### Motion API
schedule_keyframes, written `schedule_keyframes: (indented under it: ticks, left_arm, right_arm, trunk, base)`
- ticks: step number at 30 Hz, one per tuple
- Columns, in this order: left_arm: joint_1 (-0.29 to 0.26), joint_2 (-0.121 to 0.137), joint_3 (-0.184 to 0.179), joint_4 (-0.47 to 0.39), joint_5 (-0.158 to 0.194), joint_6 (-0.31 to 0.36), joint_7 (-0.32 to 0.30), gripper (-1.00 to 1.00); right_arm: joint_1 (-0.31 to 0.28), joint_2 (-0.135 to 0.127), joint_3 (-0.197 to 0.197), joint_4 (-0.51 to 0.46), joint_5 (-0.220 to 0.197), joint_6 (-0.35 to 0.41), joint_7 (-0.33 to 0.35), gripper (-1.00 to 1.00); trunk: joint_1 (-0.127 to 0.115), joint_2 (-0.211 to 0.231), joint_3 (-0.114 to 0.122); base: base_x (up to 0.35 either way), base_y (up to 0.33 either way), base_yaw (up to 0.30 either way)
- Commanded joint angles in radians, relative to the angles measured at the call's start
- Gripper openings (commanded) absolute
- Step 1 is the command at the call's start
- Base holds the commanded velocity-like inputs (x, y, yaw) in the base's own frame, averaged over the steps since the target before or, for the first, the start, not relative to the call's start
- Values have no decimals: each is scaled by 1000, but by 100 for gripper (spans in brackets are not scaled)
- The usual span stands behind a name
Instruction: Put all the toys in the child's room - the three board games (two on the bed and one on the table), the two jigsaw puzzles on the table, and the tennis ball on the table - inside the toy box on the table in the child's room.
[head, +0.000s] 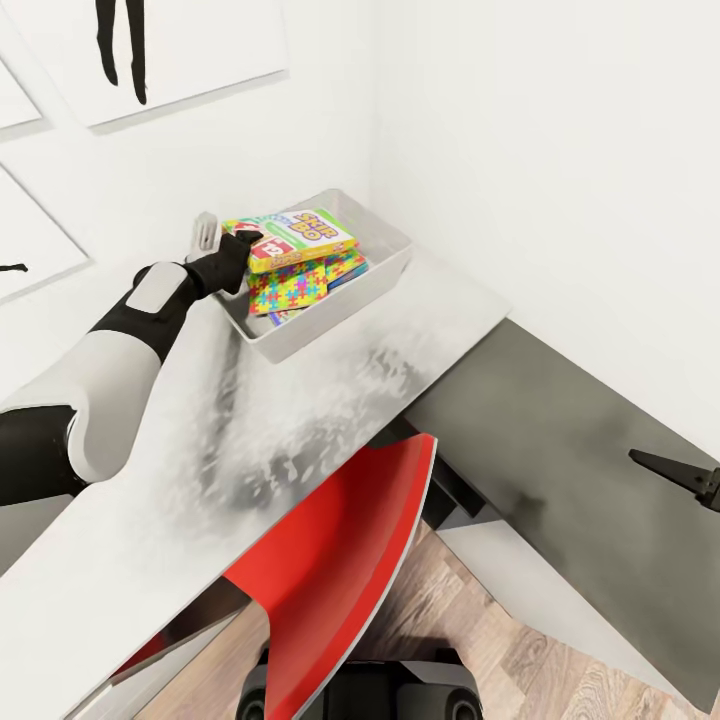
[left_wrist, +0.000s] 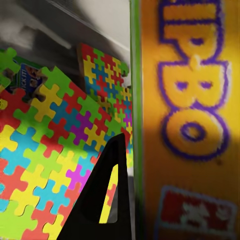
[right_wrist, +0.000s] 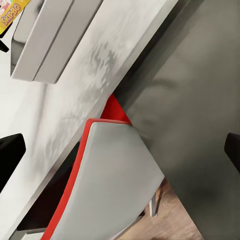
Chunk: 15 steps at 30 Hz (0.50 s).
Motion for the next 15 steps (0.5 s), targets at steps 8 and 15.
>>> schedule_keyframes:
  ticks: [8,15]
  left_arm:
    - [-2,4,7,0,3,7,1,100]
    - [-2,6,7,0,4,6,1,100]
  right_arm:
    - [-1,0,-1,0,4,3,5,100]
    - [-1,0,-1,0,4,3,5,100]
  trunk:
    - [1,-2,-1]
    - [1,-2,-1]
  base:
    - [0,0,0]
    - [0,0,0]
